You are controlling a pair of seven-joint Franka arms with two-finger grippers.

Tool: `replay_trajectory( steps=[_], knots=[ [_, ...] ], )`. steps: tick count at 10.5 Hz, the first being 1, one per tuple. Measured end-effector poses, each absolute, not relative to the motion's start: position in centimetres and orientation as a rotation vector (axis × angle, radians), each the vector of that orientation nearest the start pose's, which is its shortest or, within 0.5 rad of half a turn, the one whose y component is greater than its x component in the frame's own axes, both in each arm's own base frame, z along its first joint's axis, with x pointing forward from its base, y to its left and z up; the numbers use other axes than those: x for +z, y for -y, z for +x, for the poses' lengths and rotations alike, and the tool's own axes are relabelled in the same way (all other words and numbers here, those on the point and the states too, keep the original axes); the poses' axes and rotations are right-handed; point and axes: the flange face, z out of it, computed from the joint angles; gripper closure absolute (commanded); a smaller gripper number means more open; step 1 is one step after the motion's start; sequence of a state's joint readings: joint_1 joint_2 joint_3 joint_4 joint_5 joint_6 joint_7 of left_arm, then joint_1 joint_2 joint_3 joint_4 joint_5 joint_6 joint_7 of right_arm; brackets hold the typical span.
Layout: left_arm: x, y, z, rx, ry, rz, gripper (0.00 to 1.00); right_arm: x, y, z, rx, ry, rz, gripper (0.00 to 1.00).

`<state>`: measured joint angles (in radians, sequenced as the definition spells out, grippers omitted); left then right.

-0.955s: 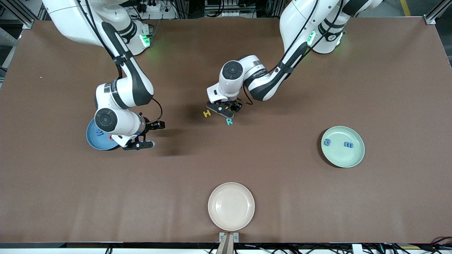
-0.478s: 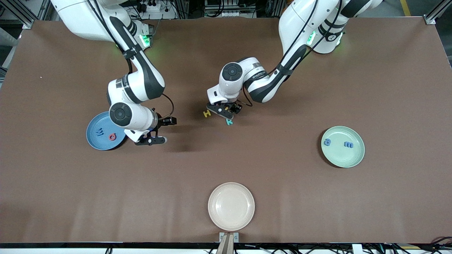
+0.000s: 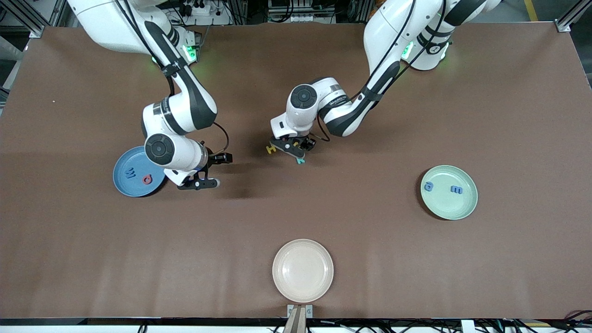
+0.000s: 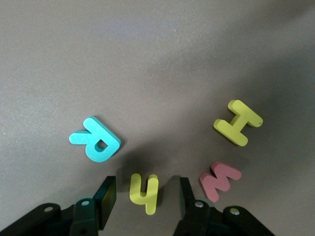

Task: Sort uppercase to blue plate, lowercase to green plate
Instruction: 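Grasp the yellow y with the left gripper while the right gripper reaches letters, then place the yellow y on the green plate while the right gripper lowers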

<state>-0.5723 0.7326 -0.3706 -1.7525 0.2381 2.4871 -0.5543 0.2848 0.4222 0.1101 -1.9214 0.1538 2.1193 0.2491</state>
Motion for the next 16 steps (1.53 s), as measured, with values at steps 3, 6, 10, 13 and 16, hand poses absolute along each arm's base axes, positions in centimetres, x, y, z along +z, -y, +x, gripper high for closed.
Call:
replay_trajectory(
  steps=[3, 6, 10, 13, 16],
  knots=[
    [17.5, 52.7, 40.8, 0.032, -0.771, -3.154, 0.52, 25.9, -25.6, 54.4, 0.395, 0.02, -3.024, 0.11],
    [17.6, 53.0, 40.6, 0.03, -0.779, -3.153, 0.97, 26.1, -28.0, 53.5, 0.388, -0.049, -3.021, 0.11],
    [18.4, 52.8, 41.7, 0.003, -0.751, -3.161, 1.0, 26.0, -29.9, 52.4, 0.374, -0.108, -3.014, 0.12],
    [24.5, 47.7, 47.3, 0.002, -0.566, -3.11, 1.0, 25.3, -31.6, 51.1, 0.33, -0.185, -2.998, 0.12],
    [31.6, 38.6, 53.0, 0.035, -0.317, -3.042, 1.0, 25.6, -35.7, 48.8, 0.3, -0.349, -2.973, 0.17]
  ],
)
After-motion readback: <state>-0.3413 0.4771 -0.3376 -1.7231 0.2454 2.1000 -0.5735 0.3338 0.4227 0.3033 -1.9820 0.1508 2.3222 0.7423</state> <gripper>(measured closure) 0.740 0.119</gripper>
